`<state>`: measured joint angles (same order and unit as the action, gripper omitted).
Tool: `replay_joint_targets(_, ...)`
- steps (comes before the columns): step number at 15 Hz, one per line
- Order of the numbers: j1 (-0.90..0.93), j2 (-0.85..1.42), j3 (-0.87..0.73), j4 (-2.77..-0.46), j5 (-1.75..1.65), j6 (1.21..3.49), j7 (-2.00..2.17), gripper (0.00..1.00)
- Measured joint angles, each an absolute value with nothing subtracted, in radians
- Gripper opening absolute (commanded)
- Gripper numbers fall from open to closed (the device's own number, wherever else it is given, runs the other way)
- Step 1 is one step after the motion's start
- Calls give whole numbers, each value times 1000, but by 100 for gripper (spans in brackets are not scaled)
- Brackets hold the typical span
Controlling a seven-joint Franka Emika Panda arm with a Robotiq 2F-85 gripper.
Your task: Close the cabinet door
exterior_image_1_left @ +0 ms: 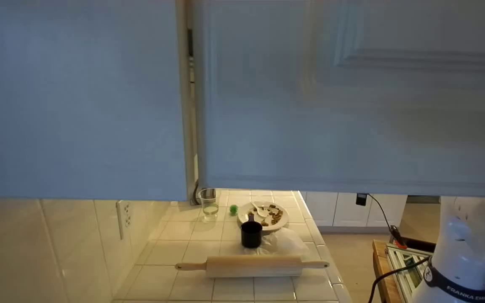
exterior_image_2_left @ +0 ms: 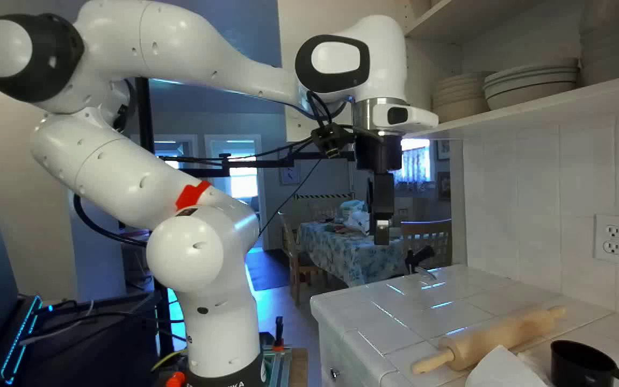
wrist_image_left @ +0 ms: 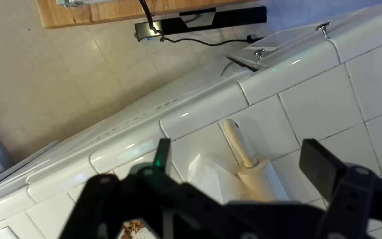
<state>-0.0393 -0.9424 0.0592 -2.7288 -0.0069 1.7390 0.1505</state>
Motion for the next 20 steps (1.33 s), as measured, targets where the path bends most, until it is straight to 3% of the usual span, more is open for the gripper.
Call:
replay_joint_targets(12,-35,-962,69,-2686,-51,1815,120,100)
replay_joint_targets(20,39,-1170,93,-2507,-139,1800,-5,100)
